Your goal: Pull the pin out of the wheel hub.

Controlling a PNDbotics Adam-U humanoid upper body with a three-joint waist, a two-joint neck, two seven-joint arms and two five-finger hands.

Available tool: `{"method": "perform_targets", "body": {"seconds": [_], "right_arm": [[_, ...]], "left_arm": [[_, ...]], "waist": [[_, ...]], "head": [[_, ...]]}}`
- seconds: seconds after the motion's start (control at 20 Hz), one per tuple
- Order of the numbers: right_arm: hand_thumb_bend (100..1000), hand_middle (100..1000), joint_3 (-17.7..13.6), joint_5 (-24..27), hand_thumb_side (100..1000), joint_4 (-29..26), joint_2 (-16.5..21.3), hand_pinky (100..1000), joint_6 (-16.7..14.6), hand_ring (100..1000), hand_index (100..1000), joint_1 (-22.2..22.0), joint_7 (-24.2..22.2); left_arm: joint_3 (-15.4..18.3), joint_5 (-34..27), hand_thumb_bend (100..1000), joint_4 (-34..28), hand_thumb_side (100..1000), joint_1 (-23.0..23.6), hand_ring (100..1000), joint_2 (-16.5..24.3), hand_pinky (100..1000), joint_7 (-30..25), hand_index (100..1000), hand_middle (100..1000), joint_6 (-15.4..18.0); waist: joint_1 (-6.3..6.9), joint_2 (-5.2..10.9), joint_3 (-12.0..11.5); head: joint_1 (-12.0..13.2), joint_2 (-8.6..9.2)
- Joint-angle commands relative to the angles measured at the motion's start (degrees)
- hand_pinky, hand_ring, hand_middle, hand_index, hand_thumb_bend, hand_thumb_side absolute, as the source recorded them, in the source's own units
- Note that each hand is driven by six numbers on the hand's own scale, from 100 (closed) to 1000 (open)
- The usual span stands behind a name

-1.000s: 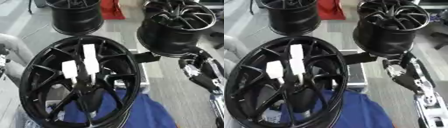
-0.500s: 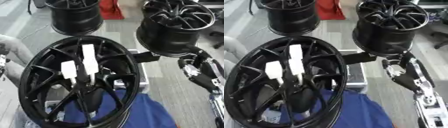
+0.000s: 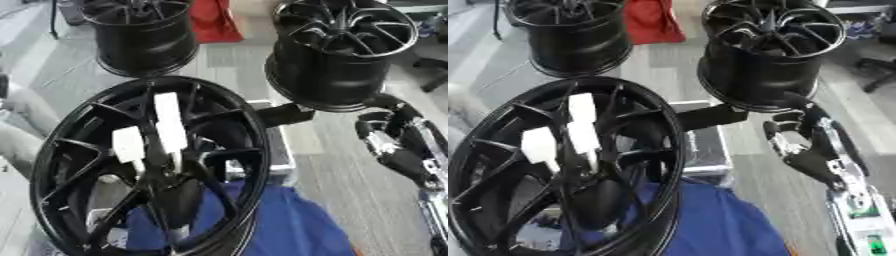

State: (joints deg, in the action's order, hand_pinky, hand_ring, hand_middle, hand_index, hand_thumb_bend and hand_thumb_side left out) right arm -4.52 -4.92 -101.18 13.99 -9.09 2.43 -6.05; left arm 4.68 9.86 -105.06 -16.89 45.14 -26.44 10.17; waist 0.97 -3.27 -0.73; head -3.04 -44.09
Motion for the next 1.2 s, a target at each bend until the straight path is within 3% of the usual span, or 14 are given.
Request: {"method": "perform_targets", "body": {"seconds": [0.05, 0.15, 0.3, 0.65, 0.85, 1.2], "right_arm": [[327, 783, 0.2, -0.2, 335, -0.6, 1.8, 685, -0.2, 728, 883, 0.2, -0.4], [327, 783, 0.4, -0.2, 335, -0.5, 2.1, 684, -0.2, 728, 883, 0.1, -0.6], [327, 783, 0.6, -0.2, 336, -0.4, 2.4, 684, -0.2, 728, 884, 0.0, -0.8], [328, 783, 1.0, -0.1, 336, -0.3, 2.8, 684, -0.2, 728, 885, 0.0, -1.2], [328, 783, 1.0, -0.1, 336, -0.3, 2.8, 684, -0.2, 728, 884, -0.2, -1.3], [328, 783, 1.0, -0.2, 337, -0.3, 2.6, 684, -0.2, 727, 885, -0.2, -1.2]], "left_arm": [[-4.5, -1.9, 289, -0.2, 469, -4.2, 729, 10.4, 758, -10.4, 883, 737, 2.8], [-8.5, -2.2, 342, -0.2, 476, -7.8, 714, 13.3, 762, -16.6, 885, 722, 3.7], [-14.3, -2.4, 376, 0.2, 456, -13.2, 698, 14.3, 761, -23.8, 875, 710, 4.6], [-28.3, 3.8, 404, 5.7, 452, -22.1, 743, 9.3, 766, -25.5, 897, 777, 6.9], [-31.4, 8.0, 409, 9.6, 446, -24.7, 753, 5.8, 775, -25.5, 903, 795, 8.5], [-32.9, 11.6, 389, 14.2, 434, -25.8, 740, 2.3, 756, -25.5, 898, 790, 10.7]], "waist": [[0.33, 0.75, 0.2], [0.58, 0.94, 0.4], [0.89, 1.30, 0.6], [1.28, 1.68, 1.4], [1.35, 1.79, 1.5], [1.26, 1.90, 1.6]], "head": [[0.0, -0.02], [0.2, -0.02], [0.1, -0.02], [0.1, -0.02], [-0.1, -0.02], [-0.2, -0.02]]}}
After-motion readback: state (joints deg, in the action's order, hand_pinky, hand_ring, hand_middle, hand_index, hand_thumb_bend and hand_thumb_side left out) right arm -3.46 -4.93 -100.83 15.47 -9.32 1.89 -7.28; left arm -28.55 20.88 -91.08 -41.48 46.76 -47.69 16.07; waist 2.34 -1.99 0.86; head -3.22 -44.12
